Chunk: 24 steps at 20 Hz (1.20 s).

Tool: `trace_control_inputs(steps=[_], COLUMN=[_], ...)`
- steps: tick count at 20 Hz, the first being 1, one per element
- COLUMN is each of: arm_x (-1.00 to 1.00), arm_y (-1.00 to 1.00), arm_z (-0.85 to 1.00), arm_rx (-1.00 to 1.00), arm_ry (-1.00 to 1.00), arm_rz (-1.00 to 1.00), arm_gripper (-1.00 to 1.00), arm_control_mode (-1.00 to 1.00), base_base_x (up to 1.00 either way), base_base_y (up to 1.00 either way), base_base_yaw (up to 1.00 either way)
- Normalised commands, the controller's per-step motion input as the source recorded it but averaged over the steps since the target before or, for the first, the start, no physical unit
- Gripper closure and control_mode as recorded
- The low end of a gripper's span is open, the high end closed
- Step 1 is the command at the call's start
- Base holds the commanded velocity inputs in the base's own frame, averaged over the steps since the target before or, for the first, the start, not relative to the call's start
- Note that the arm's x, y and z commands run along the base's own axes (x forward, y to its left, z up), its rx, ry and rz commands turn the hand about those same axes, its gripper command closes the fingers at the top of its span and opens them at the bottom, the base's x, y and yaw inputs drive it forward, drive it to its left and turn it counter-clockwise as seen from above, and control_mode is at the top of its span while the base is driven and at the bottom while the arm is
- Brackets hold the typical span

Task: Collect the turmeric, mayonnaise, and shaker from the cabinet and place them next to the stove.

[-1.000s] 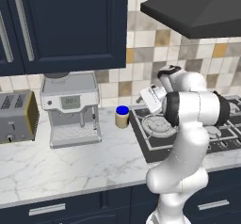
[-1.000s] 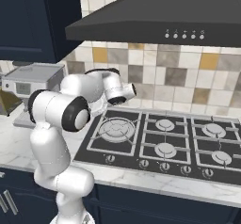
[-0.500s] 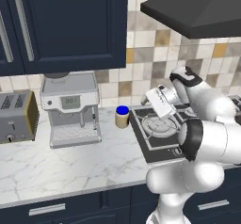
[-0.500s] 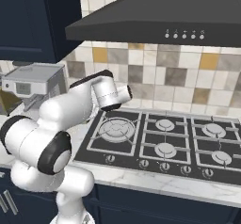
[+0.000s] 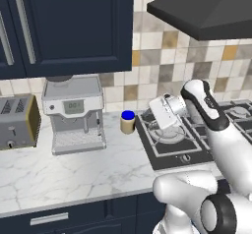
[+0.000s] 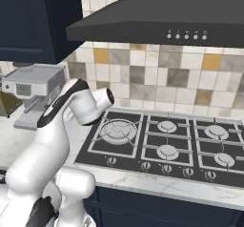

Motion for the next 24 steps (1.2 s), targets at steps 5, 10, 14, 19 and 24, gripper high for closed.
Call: trace_control_inputs(steps=[5, 10, 14, 19, 24], arm_x=[-0.97, -0.95, -0.99, -0.96, -0.93], arm_y=[0.43, 0.31, 0.29, 0.32, 0.33], arm_z=[0.04, 0.08, 0.01, 0.00, -0.12], arm_rx=[-0.03, -0.02, -0.01, -0.05, -0.06], arm_ry=[0.13, 0.08, 0.00, 0.00, 0.00], arm_rz=[-0.18, -0.24, -0.33, -0.38, -0.38], arm_gripper=[-1.00, -1.00, -1.00, -1.00, -1.00], arm_control_mode=[-1.00, -1.00, -1.00, -1.00, -1.00], base_base_x=[0.00, 0.00, 0.00, 0.00, 0.00], base_base_y=[0.00, 0.00, 0.00, 0.00, 0.00], base_base_yaw=[0.00, 0.00, 0.00, 0.00, 0.00])
